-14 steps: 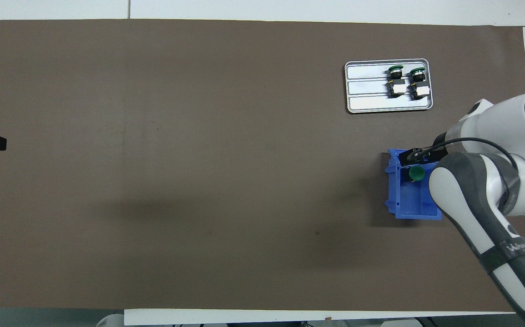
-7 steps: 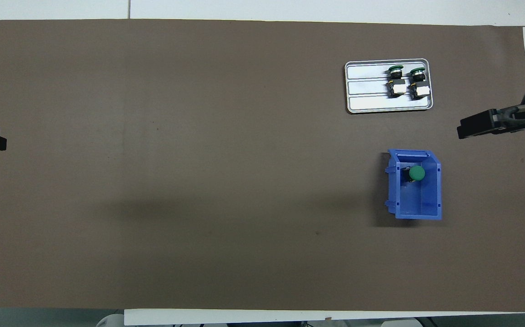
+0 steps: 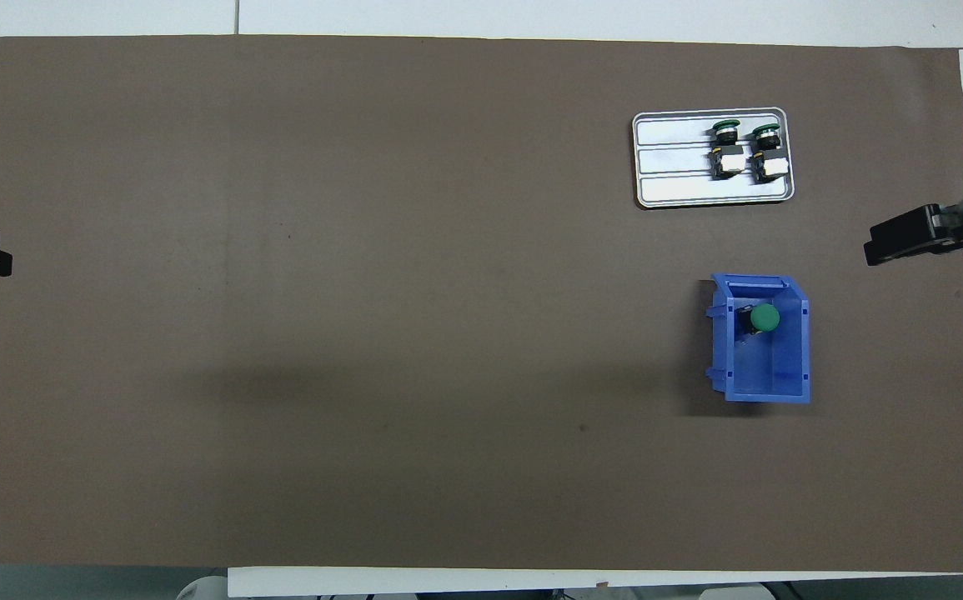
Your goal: Place and press button with both arms
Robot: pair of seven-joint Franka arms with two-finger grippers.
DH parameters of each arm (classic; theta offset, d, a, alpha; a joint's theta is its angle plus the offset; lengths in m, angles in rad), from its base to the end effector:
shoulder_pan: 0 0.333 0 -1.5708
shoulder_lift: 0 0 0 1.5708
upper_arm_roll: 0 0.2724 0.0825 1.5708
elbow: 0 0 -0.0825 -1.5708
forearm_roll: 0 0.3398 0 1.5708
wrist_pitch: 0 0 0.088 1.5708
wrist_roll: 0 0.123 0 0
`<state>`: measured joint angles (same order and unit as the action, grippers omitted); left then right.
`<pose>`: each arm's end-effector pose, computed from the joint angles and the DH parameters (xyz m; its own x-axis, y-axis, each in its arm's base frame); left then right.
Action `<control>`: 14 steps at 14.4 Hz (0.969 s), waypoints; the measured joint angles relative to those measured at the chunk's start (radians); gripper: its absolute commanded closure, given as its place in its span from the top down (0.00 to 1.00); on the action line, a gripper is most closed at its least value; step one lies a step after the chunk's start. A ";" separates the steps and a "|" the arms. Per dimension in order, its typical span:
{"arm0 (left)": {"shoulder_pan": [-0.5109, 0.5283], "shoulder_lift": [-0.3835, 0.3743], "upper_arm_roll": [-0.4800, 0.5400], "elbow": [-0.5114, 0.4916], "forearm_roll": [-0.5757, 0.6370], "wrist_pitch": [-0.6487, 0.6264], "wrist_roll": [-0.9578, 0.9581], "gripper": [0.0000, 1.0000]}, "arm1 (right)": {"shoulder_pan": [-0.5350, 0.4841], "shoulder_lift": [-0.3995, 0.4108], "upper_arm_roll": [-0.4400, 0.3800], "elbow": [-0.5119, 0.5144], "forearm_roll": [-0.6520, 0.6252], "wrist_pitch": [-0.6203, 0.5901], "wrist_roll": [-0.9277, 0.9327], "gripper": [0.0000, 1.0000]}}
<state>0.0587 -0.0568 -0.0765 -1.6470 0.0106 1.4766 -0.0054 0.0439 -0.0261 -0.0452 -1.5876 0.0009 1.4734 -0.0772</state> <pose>0.4817 -0.0081 0.5533 0.9935 -0.0107 -0.1134 -0.0125 -0.9998 -0.0156 0.4912 -0.0008 0.5628 0.9933 0.0760 -0.0876 0.0756 -0.9971 -0.0089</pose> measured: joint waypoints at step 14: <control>0.000 0.000 0.000 0.000 0.000 0.000 0.000 1.00 | -0.041 0.007 -0.013 0.016 -0.023 -0.001 0.000 0.99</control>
<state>0.0587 -0.0568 -0.0765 -1.6470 0.0106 1.4766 -0.0054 0.0032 -0.0191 -0.0582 -1.5719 -0.0223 1.4729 -0.0771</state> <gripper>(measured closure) 0.000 0.009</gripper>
